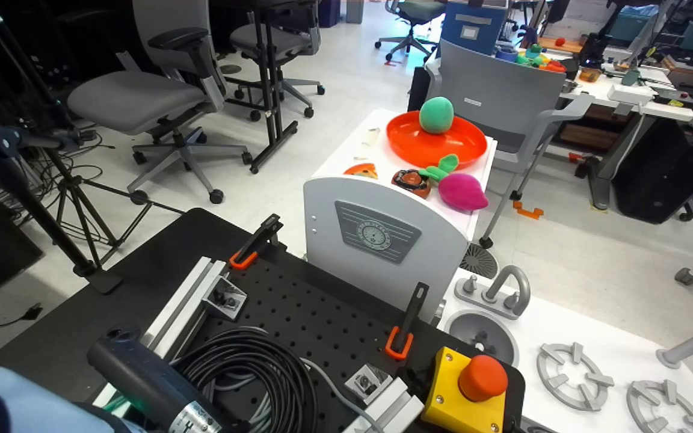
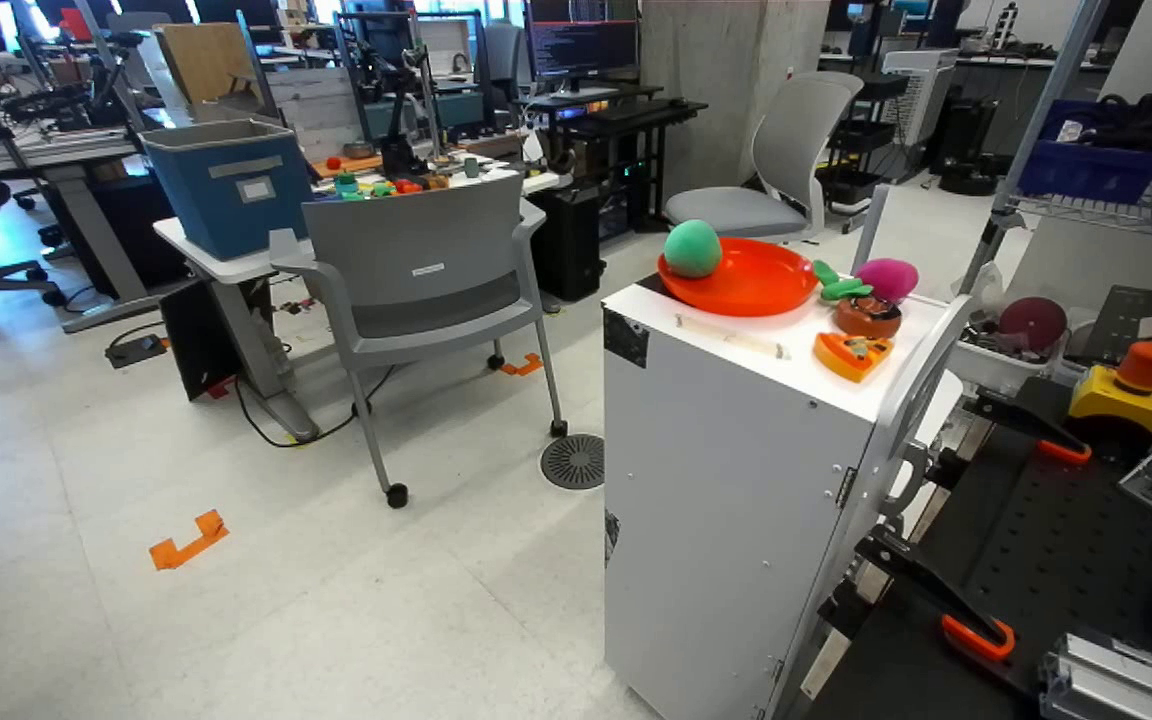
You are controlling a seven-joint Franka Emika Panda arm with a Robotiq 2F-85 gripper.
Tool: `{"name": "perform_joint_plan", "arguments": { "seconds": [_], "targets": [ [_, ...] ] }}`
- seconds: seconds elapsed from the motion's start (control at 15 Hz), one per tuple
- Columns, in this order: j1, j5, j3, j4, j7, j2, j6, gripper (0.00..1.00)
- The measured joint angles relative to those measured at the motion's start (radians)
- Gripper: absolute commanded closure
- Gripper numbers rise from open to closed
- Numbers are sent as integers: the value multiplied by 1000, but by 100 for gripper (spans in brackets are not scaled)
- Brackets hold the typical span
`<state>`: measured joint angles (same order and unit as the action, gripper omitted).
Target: Pick up the purple toy and put it in the orange plate.
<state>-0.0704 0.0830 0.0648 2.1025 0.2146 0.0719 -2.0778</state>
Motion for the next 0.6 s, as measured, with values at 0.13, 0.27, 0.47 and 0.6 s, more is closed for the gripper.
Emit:
{"name": "perform_joint_plan", "arguments": {
  "seconds": [0.13,0.27,0.47,0.6],
  "targets": [
    [2,2,-3,17,-6,-2,-69,0],
    [2,2,-5,36,-6,-3,-137,0],
    [3,-2,-6,60,-9,-3,-226,0],
    [3,-11,-6,68,-26,-4,-252,0]
  ]
}}
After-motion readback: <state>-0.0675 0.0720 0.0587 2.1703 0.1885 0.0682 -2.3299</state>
